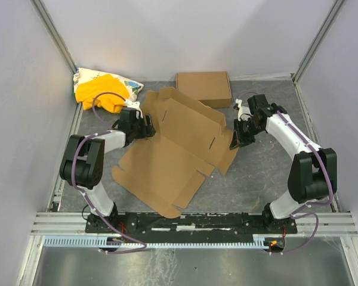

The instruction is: Fold the paper box

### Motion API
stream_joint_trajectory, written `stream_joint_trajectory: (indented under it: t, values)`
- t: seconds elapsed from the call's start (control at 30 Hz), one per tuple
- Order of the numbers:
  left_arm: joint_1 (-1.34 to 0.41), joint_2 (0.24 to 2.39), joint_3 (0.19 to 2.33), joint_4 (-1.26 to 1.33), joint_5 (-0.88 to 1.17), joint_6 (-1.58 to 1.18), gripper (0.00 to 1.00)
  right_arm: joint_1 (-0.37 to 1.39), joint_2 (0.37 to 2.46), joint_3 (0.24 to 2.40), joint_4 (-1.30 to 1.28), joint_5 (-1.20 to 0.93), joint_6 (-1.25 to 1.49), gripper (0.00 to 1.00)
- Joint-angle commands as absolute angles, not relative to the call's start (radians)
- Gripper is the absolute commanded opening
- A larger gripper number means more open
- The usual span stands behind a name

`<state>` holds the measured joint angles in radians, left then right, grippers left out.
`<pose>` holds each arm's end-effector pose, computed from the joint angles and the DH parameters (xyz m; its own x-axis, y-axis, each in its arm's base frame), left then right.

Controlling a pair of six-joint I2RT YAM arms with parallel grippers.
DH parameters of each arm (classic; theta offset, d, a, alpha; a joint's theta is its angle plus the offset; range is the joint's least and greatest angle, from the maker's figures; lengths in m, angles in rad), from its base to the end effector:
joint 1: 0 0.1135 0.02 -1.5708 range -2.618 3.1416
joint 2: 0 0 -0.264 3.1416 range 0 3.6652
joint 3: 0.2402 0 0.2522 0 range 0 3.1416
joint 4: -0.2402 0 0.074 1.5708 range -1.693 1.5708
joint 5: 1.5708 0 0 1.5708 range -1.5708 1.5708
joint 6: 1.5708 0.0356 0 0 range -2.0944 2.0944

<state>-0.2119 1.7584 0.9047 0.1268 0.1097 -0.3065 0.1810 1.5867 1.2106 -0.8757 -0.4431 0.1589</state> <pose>0.3484 -0.0789 0.1550 -0.7066 -0.1547 -0.6905 0.0795 0.9522 -0.2948 0.2996 0.0703 0.2425 -0.9689 -0.0320 -0.2452 -0.1434 0.8806 0.4516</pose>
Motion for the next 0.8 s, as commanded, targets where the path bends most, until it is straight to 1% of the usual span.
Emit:
stream_joint_trajectory:
  t: [0.0, 0.23, 0.37, 0.47, 0.77]
  values:
    - [-0.225, 1.677, 0.881, 0.153, 0.194, -0.370, 0.77, 0.187, 1.560, 1.213, -0.858, -0.462, 0.140, 0.02]
    - [-0.226, 1.594, 0.847, 0.172, 0.209, -0.403, 0.74, 0.187, 1.566, 1.213, -0.857, -0.456, 0.141, 0.02]
    - [-0.227, 1.559, 0.814, 0.206, 0.272, -0.439, 0.71, 0.187, 1.566, 1.214, -0.853, -0.457, 0.143, 0.02]
    - [-0.244, 1.562, 0.808, 0.200, 0.305, -0.447, 0.69, 0.187, 1.567, 1.218, -0.855, -0.459, 0.142, 0.02]
    - [-0.347, 1.645, 0.884, 0.054, 0.247, -0.371, 0.67, 0.188, 1.559, 1.213, -0.854, -0.463, 0.143, 0.02]
